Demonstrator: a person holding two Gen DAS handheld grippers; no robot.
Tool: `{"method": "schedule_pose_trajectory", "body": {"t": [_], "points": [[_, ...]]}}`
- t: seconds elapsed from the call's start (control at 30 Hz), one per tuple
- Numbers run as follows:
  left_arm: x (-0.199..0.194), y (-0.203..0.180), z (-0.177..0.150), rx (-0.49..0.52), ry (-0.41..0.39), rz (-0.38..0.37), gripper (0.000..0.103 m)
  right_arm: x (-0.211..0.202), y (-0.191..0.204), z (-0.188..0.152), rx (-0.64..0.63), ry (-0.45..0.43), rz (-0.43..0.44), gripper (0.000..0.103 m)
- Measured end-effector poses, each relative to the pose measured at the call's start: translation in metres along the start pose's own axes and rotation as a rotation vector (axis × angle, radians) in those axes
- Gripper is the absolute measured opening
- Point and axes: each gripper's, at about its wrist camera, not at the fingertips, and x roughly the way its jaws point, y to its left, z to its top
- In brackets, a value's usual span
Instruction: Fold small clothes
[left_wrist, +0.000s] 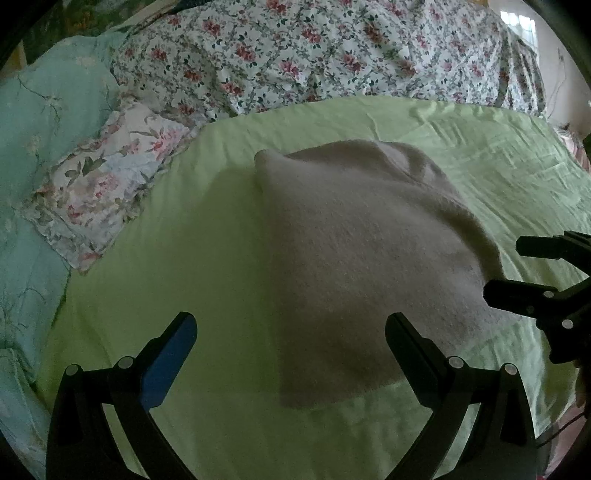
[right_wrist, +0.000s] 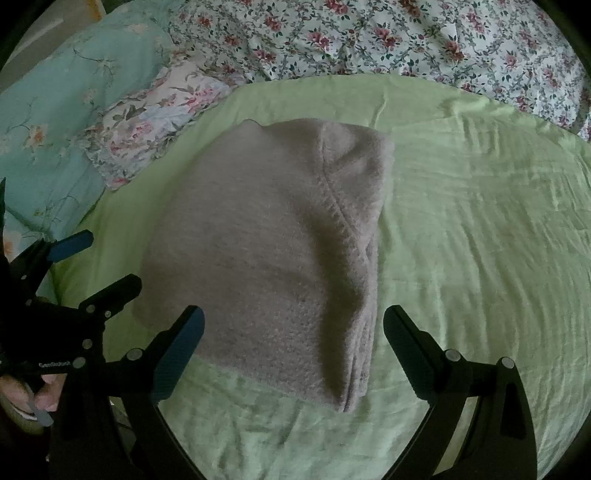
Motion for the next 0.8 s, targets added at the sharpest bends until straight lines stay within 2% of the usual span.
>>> {"method": "schedule_pose_trajectory", "body": {"t": [0.8], "points": [[-0.002,0.011,0.004,-0.046,0.0,0.015,0.102,0.0,-0.004,0.0,0.017,-0.002,-0.006,0.098]]}}
